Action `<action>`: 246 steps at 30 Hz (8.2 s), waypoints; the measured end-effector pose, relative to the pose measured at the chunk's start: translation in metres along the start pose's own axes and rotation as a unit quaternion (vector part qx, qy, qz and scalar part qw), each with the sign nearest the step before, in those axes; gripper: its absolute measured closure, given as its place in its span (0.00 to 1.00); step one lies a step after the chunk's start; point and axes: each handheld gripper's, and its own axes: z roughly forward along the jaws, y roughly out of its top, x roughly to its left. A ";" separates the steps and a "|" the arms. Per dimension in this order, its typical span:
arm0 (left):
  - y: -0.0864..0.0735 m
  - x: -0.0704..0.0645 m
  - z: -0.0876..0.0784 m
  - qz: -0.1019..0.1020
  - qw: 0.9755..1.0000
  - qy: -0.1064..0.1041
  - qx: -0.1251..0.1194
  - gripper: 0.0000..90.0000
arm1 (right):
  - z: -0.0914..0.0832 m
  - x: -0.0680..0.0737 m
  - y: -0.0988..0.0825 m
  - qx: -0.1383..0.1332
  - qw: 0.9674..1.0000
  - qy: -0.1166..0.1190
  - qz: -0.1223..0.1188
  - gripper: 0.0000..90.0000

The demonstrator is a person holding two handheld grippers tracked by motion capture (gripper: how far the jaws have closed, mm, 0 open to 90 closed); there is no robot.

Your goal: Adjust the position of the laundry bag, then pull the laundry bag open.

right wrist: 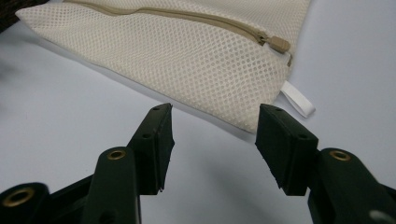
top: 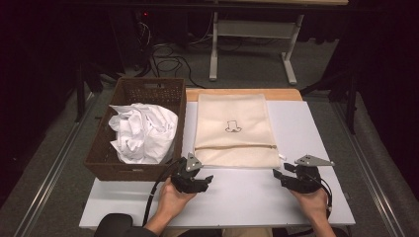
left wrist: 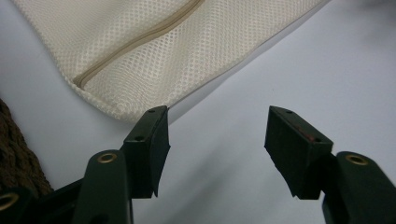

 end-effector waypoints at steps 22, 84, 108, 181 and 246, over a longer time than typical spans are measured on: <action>0.009 -0.003 0.003 0.000 1.000 0.001 0.016 0.44 | 0.003 0.003 0.011 0.017 1.000 0.021 -0.002 0.55; 0.045 0.008 0.074 -0.055 0.992 0.076 0.085 0.71 | 0.065 -0.023 0.035 0.087 0.993 -0.070 -0.032 0.90; 0.045 0.011 0.067 -0.031 0.996 0.036 0.076 1.00 | 0.052 -0.022 0.035 0.078 0.994 -0.062 -0.042 0.99; 0.007 -0.015 0.038 0.035 0.998 0.006 0.056 0.53 | 0.013 -0.003 -0.003 0.039 0.999 -0.018 0.002 0.75; 0.039 -0.044 0.052 0.053 0.997 -0.020 0.054 0.55 | 0.011 -0.002 0.001 0.028 1.000 0.005 -0.011 0.96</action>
